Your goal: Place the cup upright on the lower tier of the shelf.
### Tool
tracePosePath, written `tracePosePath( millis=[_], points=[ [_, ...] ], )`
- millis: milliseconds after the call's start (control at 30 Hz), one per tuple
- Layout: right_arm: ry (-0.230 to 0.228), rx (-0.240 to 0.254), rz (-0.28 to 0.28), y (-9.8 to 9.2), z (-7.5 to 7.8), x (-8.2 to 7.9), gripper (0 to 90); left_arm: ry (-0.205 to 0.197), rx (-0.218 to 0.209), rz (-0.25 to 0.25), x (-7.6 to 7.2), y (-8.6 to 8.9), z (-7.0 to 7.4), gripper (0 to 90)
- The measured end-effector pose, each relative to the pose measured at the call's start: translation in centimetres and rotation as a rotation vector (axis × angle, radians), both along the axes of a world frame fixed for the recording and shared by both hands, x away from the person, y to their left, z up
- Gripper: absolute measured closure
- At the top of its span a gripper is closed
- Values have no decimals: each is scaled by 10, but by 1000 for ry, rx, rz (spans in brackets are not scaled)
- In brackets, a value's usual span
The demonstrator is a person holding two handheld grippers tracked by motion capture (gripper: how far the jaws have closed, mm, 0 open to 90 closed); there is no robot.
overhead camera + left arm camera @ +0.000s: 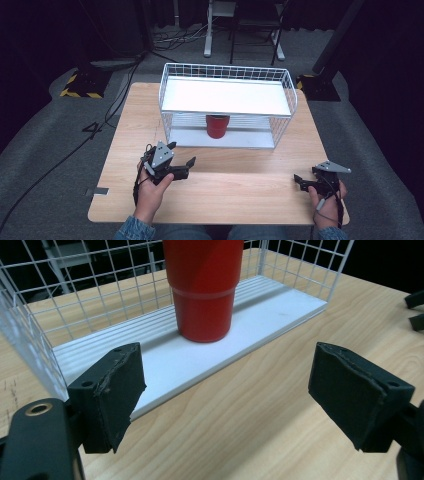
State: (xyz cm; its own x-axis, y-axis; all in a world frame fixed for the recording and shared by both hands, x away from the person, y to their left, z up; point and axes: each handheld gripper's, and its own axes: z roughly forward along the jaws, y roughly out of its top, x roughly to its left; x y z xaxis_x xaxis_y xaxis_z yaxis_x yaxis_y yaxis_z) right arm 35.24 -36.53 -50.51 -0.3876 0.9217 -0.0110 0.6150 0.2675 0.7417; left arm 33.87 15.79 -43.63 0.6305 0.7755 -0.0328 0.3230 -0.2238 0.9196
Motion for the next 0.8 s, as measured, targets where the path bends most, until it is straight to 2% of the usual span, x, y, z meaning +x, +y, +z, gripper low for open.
tracePosePath(
  millis=[100,167,200,333,433,600,700,800],
  points=[
    [2,1,6,0,0,0,156,-6,-17,-13,-6,9,1,169],
    [3,2,8,1,0,1,157,11,-43,-50,-10,16,1,193],
    [3,2,11,1,0,1,156,18,-42,-63,-11,18,1,190],
    [1,3,17,2,0,1,156,34,-7,-75,-20,31,-3,175],
    [2,4,18,2,0,1,156,53,-8,-59,-26,43,-7,161],
    [2,4,18,2,0,1,156,63,24,-41,-34,64,-16,155],
    [2,4,18,2,0,1,156,69,56,-31,-38,75,-24,154],
    [1,3,18,2,0,1,157,100,90,-25,-38,85,-33,154]
  ],
)
